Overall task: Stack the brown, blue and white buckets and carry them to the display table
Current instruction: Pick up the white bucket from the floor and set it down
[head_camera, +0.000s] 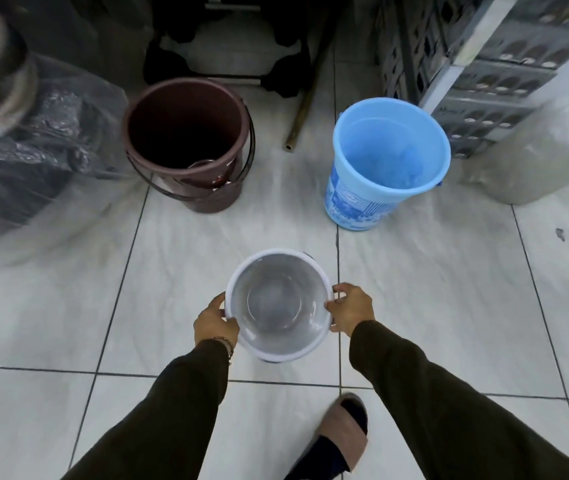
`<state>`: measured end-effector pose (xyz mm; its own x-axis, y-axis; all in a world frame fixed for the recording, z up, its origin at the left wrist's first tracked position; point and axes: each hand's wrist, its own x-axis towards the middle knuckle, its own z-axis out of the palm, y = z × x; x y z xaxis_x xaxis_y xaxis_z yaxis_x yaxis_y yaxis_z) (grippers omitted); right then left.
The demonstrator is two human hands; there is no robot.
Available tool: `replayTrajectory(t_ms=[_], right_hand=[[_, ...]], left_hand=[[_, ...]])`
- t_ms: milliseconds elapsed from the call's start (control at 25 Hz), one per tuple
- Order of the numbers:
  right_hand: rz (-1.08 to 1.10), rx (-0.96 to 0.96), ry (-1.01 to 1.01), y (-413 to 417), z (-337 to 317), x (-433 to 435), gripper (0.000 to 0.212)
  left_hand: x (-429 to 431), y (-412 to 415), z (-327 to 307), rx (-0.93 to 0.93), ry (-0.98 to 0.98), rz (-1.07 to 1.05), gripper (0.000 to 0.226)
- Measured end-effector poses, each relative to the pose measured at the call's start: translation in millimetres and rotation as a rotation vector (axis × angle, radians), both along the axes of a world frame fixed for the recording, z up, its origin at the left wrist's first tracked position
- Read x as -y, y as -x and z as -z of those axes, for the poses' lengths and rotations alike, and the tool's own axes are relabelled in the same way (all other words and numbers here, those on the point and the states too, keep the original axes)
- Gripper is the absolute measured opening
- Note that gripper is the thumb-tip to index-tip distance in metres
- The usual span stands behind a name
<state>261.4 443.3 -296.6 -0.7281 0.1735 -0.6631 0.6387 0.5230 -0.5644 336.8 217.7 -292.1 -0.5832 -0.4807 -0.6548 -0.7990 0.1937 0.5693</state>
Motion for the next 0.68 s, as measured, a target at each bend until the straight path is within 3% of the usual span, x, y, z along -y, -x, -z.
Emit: replayTrajectory(t_ms=[120, 240, 320, 400, 440, 520, 600, 680], right_hand=[[0.025, 0.054, 0.042, 4.8, 9.7, -2.6, 0.034], [-0.003, 0.078, 0.028, 14.1, 2.4, -4.4, 0.030], [0.088, 0.132, 0.077, 31.6, -10.6, -13.5, 0.049], [0.232, 0.144, 0.159, 63.2, -28.4, -29.5, 0.061], [0.300, 0.114, 0.180, 83.1, -38.7, -40.0, 0.064], [0.459, 0.032, 0.241, 126.5, -60.0, -60.6, 0.067], [0.563, -0.024, 0.336, 172.1, -77.0, -79.5, 0.065], [0.582, -0.007, 0.376, 205.8, -87.0, -91.7, 0.058]], left_hand=[[2.6, 14.1, 1.9, 0.018, 0.004, -0.011, 0.051], [7.9, 28.6, -0.3, 0.124, -0.142, -0.082, 0.055], [6.1, 40.5, -11.6, 0.310, -0.172, 0.004, 0.049], [-0.3, 57.5, -25.4, 0.446, -0.038, 0.110, 0.058], [-5.6, 69.9, -32.7, 0.397, 0.070, 0.126, 0.062], [-22.9, 102.5, -51.2, 0.086, 0.193, 0.145, 0.058], [-53.0, 151.5, -69.7, -0.197, 0.140, 0.179, 0.048], [-86.8, 203.4, -79.1, -0.302, 0.031, 0.191, 0.044]])
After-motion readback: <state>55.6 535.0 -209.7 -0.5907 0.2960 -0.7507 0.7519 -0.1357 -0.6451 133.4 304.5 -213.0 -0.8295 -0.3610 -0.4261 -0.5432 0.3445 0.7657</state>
